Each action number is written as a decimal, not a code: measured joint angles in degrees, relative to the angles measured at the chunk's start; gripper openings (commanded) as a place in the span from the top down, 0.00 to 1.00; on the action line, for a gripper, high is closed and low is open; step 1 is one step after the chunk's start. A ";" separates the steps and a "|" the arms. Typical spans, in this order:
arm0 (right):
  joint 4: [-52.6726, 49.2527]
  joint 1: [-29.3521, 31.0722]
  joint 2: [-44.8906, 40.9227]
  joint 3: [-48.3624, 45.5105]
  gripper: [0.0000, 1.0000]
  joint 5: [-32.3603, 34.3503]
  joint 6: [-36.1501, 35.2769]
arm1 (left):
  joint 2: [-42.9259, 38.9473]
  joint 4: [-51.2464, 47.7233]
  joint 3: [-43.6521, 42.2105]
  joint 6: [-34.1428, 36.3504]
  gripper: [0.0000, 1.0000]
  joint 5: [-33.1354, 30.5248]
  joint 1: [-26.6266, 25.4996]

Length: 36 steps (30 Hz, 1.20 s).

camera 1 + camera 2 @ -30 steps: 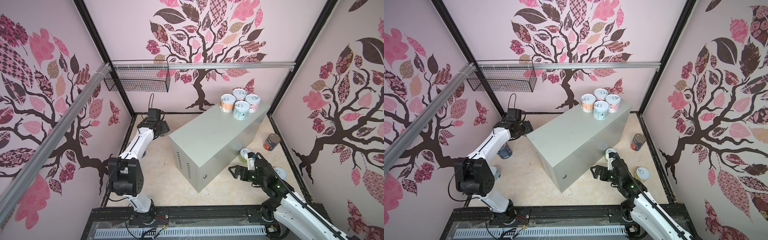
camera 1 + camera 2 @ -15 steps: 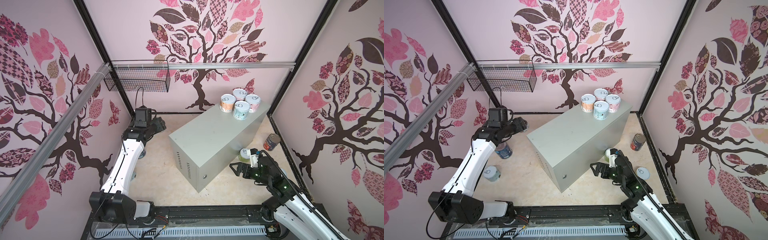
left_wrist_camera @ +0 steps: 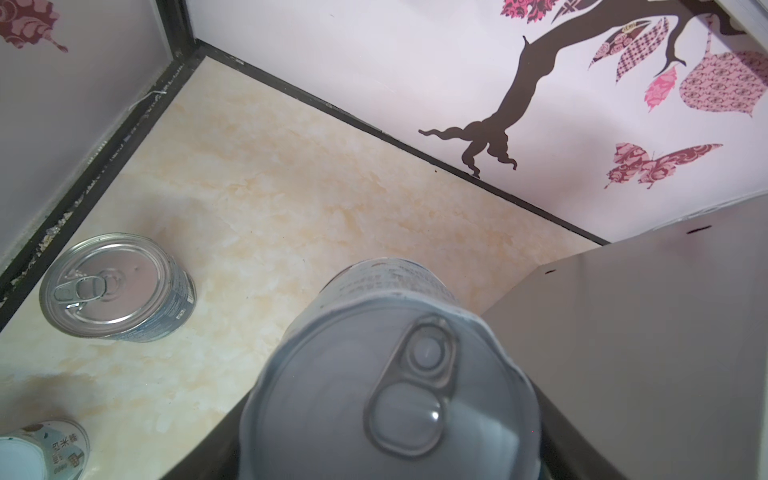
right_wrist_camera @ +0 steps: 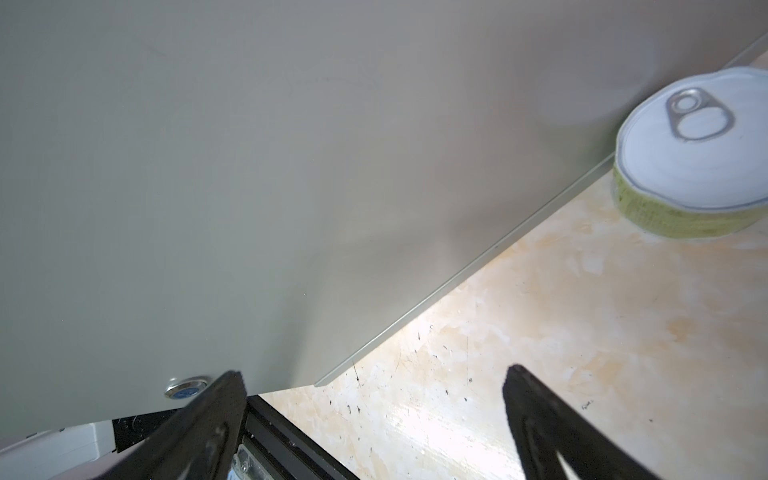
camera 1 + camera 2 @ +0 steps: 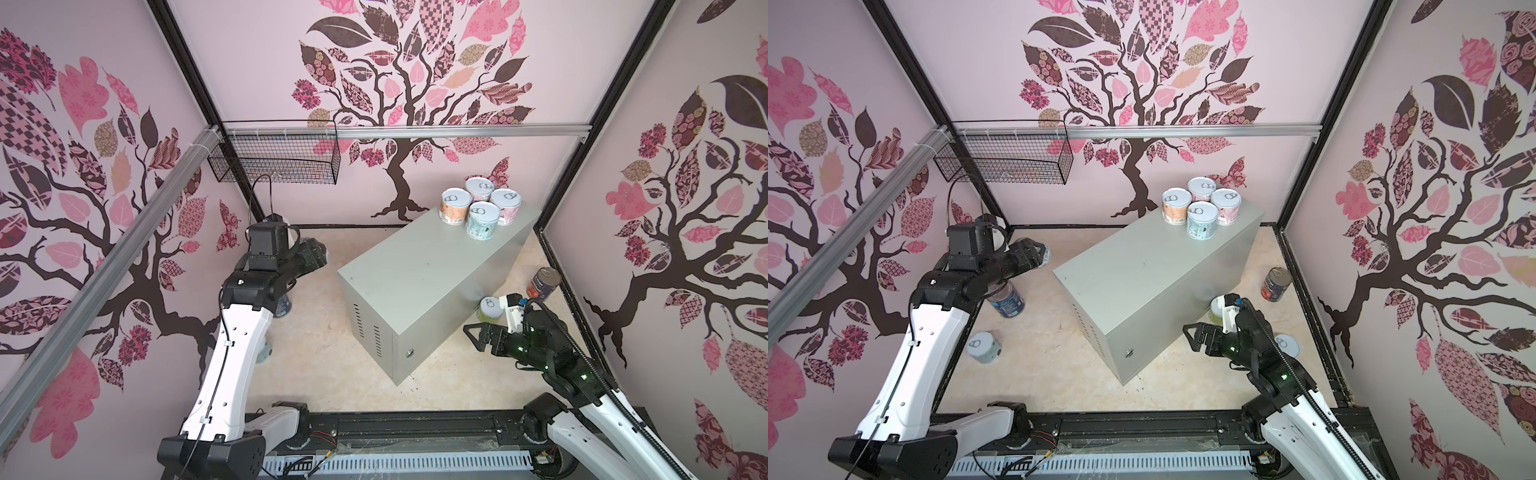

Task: Place and organize the canned foods onto the counter
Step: 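Lift the white-lidded can with the left gripper while the right gripper hovers, then carry the white-lidded can with the left gripper over the box top toward the grouped cans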

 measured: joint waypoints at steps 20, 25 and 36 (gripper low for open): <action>-2.93 0.00 2.80 4.11 0.00 1.66 -1.92 | 11.17 -15.82 31.69 9.92 0.56 1.95 -13.92; -2.93 0.00 3.93 4.11 0.00 1.66 -2.34 | 15.04 -19.50 38.49 12.85 0.56 0.55 -22.51; -2.93 0.00 2.99 4.09 0.00 1.75 -2.73 | 22.64 -26.18 46.97 16.15 0.56 -3.54 -34.49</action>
